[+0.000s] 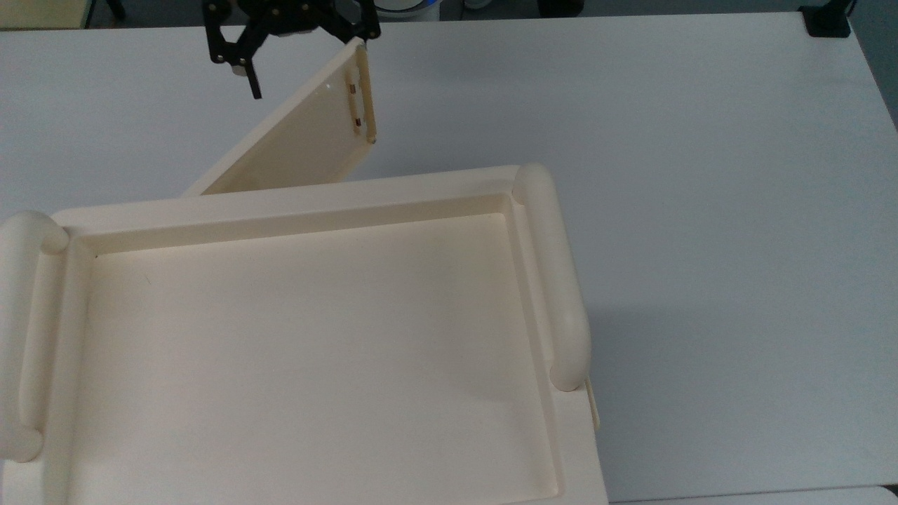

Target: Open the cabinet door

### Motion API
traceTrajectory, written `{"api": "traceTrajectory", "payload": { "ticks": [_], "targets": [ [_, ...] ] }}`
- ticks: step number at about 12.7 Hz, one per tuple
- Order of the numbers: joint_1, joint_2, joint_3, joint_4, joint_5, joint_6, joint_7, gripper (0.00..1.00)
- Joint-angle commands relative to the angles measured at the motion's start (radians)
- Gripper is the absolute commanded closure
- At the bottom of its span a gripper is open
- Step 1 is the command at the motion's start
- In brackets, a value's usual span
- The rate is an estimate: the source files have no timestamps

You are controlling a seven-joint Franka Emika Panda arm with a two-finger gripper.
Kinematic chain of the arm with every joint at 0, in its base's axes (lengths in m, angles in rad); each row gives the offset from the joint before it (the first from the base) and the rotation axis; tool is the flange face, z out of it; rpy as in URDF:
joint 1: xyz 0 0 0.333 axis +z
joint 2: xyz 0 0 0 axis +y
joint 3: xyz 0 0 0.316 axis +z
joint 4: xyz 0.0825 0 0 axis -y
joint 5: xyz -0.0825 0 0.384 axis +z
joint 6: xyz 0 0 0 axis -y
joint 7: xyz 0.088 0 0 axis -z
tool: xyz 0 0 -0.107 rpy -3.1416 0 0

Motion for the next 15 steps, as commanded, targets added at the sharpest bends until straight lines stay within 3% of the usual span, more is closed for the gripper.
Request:
{"api": "traceTrajectory", "payload": {
  "ticks": [1,5,10,15],
  "targets": [
    [-0.08,-0.047,-0.013,-0.023,-0.004,-0.048,-0.045,0.0],
    [-0.149,-0.058,-0.039,-0.021,-0.014,-0.071,-0.047,0.0],
    [-0.163,-0.078,-0.11,0.032,-0.015,-0.123,-0.057,0.0],
    [-0.145,-0.155,-0.116,0.043,-0.001,-0.232,-0.041,0.0]
  ]
}}
